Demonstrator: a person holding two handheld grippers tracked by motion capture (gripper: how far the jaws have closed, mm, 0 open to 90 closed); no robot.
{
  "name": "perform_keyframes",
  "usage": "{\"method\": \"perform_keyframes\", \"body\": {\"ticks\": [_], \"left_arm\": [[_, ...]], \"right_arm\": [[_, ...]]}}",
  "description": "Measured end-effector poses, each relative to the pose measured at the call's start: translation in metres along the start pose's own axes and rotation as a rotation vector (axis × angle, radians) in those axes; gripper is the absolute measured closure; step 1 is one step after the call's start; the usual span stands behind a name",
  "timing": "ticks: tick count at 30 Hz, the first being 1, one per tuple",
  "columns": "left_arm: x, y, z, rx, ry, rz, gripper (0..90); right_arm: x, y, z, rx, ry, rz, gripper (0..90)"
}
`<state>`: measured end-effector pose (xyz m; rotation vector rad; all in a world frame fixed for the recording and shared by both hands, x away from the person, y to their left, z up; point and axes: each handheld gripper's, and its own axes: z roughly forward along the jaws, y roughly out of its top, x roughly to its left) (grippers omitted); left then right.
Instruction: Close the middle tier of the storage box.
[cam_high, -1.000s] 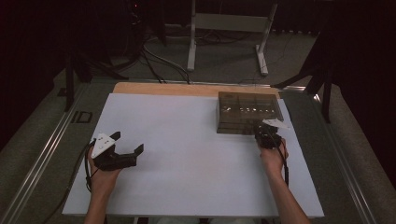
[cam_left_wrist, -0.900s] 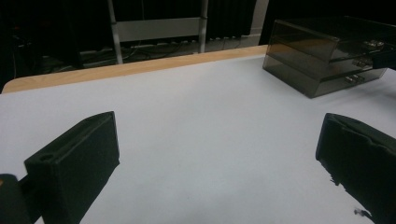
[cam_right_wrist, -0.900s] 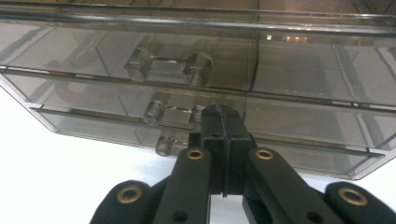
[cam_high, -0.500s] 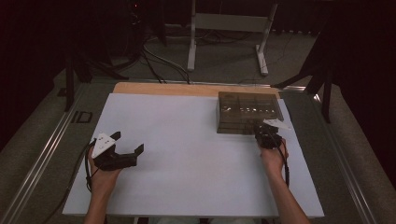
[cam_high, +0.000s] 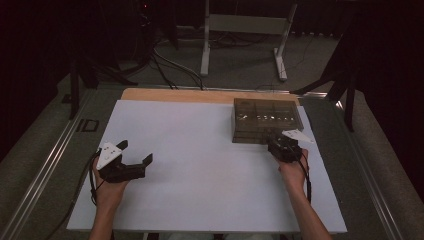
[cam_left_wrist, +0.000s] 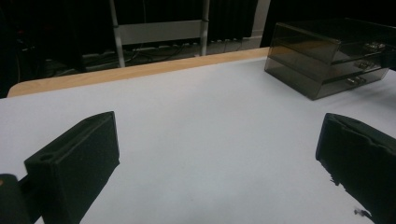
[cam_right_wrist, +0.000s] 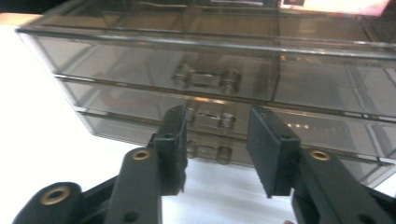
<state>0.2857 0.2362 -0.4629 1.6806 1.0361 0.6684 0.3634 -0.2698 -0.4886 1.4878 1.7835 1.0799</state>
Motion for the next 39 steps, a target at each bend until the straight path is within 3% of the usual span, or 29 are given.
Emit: {"method": "perform_keyframes", "body": {"ticks": [6,11,19,32,39], "left_arm": [[0.001,0.0,0.0,0.003,0.006,0.009,1.0],[0.002,0.001,-0.002,0.001,0.017,0.01,1.0],[0.005,0.001,-0.004,0.008,0.04,0.009,1.0],[0.01,0.001,-0.009,-0.015,0.062,0.013,1.0],[0.012,0.001,-0.007,0.01,0.07,0.004,1.0]], "right_arm": [[0.006,0.003,-0.009,-0.042,0.057,-0.018,35.4],[0.008,0.004,-0.016,-0.059,0.091,0.005,20.0],[0.01,0.003,-0.025,-0.043,0.095,0.009,2.3],[0.008,-0.009,-0.054,-0.082,0.124,0.001,0.0],[0.008,-0.022,-0.069,-0.117,0.133,-0.005,0.0]]}}
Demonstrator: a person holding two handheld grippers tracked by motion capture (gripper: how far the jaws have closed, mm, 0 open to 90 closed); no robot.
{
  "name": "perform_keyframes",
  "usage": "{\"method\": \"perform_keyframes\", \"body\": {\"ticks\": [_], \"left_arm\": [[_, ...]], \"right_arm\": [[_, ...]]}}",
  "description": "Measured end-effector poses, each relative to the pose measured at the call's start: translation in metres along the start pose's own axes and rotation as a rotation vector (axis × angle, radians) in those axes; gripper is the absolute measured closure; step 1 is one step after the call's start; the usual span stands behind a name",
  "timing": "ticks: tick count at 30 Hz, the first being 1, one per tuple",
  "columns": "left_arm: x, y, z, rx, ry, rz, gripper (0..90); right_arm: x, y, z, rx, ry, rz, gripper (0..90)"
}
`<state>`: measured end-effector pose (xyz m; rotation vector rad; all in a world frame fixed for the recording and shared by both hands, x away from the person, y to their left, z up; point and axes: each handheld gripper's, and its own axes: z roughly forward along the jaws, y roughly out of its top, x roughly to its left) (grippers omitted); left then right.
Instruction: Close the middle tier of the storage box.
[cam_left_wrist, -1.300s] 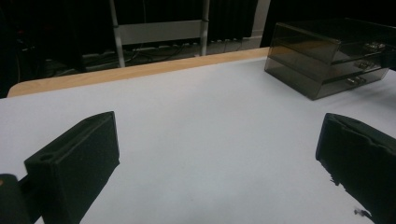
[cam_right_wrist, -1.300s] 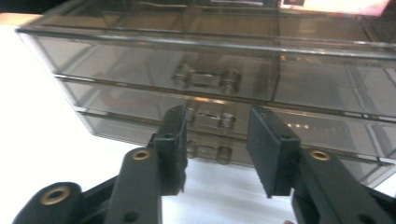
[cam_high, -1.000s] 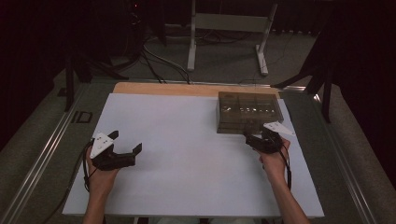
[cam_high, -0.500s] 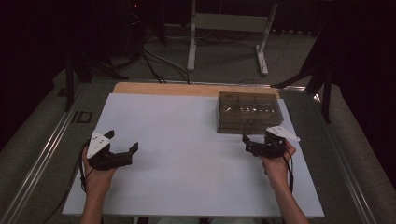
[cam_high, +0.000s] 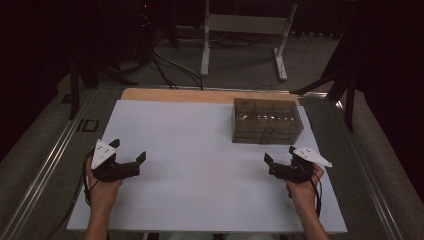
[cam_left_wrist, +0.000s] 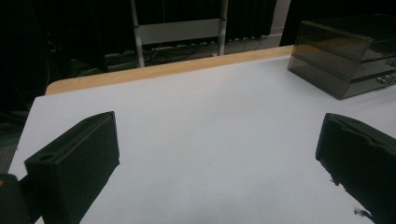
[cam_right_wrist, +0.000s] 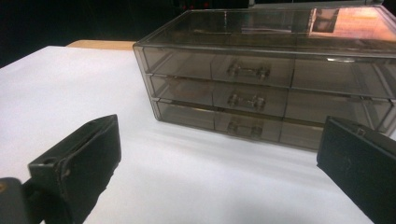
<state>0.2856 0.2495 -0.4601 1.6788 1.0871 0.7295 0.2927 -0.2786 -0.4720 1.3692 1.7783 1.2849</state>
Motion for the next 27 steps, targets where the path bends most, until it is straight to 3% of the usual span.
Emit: {"method": "perform_keyframes", "body": {"ticks": [16,27], "left_arm": [[0.0,-0.001,0.0,0.002,0.002,-0.007,1.0],[-0.001,-0.008,0.003,0.018,-0.012,-0.006,1.0]], "right_arm": [[-0.002,-0.01,-0.017,-0.058,0.011,0.0,0.0],[-0.004,-0.013,-0.022,-0.064,0.002,-0.015,0.0]]}}
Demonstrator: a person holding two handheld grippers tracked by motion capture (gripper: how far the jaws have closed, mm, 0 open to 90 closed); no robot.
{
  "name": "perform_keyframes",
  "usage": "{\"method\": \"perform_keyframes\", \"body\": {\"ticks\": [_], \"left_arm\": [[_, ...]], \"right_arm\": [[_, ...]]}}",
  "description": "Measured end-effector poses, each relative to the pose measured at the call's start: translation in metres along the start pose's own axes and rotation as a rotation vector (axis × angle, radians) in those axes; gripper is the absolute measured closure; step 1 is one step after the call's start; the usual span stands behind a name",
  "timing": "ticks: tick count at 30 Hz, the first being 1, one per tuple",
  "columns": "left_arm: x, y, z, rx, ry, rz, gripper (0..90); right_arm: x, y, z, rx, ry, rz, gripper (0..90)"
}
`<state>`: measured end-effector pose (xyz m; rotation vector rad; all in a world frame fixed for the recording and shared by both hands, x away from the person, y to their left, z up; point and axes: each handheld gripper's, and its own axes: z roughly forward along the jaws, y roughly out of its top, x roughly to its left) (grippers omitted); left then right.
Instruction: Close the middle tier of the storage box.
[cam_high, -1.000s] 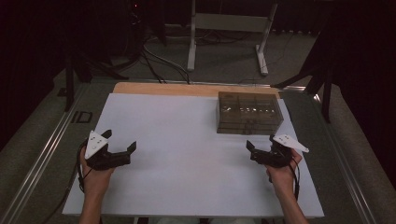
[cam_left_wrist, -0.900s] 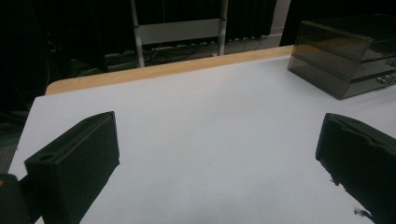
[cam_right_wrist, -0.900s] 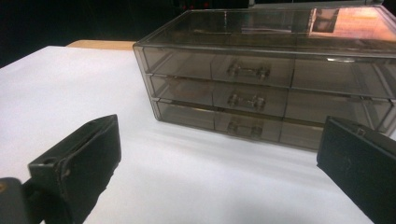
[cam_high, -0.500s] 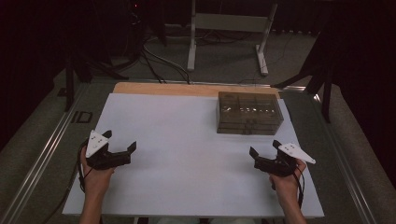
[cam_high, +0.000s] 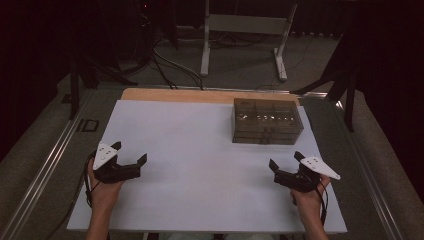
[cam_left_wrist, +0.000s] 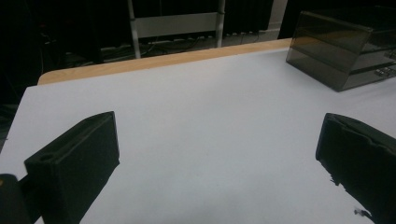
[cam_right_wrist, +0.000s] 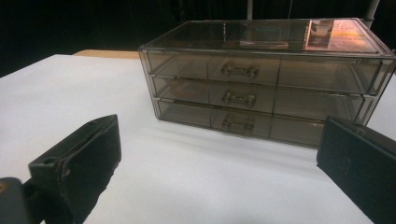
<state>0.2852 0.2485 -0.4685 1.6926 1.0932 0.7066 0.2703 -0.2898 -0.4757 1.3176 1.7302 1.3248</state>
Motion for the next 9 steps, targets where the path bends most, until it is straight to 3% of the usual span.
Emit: {"method": "perform_keyframes", "body": {"ticks": [9], "left_arm": [[0.0015,-0.0012,-0.0008,-0.002,0.002,-0.003,1.0]], "right_arm": [[0.0008,-0.0013,-0.0001,0.005,-0.008,-0.017,0.0]]}}
